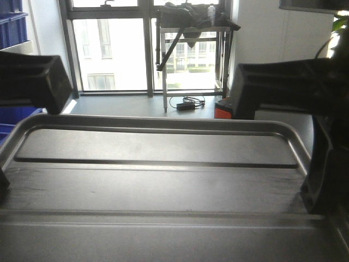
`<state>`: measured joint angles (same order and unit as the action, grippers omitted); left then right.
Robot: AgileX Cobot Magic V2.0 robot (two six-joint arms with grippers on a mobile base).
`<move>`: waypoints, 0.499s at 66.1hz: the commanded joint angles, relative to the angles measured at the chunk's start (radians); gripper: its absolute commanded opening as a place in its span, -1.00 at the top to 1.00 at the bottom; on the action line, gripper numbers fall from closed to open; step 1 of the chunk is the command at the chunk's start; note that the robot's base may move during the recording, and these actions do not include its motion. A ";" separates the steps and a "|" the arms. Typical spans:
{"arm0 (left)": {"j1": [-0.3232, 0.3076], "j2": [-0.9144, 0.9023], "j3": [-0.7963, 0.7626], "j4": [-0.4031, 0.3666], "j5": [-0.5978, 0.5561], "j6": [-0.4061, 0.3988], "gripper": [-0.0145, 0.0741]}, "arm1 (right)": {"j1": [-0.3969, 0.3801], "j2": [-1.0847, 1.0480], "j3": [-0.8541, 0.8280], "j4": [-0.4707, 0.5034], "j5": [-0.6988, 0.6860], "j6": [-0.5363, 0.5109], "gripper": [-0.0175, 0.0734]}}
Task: Grab silver tray and place in blue box
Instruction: 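Hold the tray level in both grippers while the base drives to the blue bins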
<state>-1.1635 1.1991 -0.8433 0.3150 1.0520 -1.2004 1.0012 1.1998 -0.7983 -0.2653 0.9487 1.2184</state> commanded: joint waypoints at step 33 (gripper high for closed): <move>-0.007 -0.024 -0.027 0.037 0.041 -0.012 0.69 | -0.002 -0.027 -0.022 -0.043 0.024 -0.003 0.49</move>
<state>-1.1635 1.1991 -0.8433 0.3150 1.0520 -1.2004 1.0012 1.1998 -0.7983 -0.2653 0.9487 1.2184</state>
